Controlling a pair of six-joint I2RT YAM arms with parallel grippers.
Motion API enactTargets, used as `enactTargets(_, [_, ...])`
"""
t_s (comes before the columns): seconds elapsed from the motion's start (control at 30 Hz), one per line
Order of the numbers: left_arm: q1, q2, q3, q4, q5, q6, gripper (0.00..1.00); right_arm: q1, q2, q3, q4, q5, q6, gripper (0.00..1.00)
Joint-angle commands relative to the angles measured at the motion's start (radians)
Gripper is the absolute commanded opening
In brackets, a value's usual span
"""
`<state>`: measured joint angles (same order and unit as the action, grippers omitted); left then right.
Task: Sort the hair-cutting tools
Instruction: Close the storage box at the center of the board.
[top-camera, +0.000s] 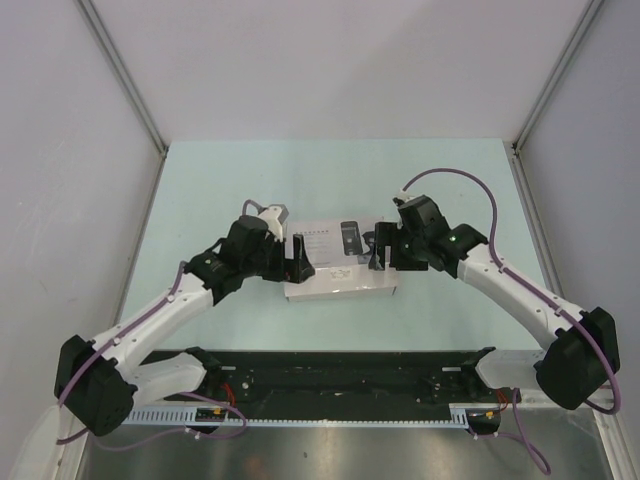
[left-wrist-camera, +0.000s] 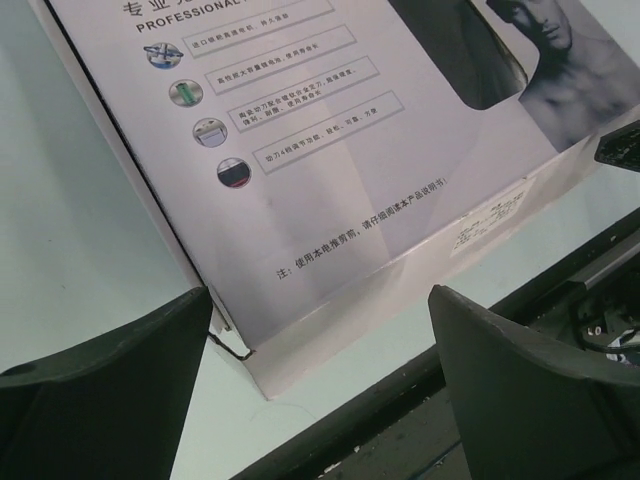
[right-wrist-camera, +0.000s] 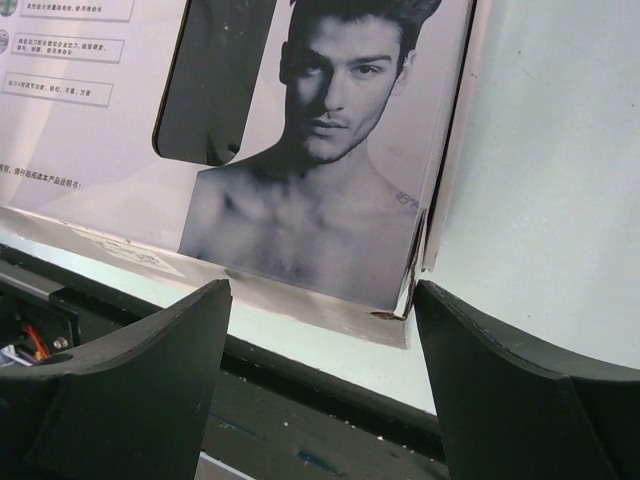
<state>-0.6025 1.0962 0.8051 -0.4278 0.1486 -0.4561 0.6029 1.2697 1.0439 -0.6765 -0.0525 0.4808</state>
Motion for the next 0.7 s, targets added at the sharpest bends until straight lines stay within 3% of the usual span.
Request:
enactTargets(0.0, [-0.01,-0.058,0.006,0.034,-0.041,-0.023,0.96,-0.022,-0.003,0.053,0.069,-0.067,0.031,0.79])
enactTargets(0.3, [-0.011,-0.159,-0.067,0.024,-0.199,-0.027,1.0,-0.043,0.014,0.051,0.063,-0.095,0.031,0.78])
enactTargets(0.53, [-0.02,-0.147,-0.083,0.027,-0.156,-0.029,1.0,-0.049,0.022,0.051,0.063,-0.106,0.028,0.77])
enactTargets(0.67, [-0.028,-0.111,-0.073,0.041,-0.123,-0.023,0.89,-0.051,0.022,0.051,0.061,-0.113,0.031,0.77])
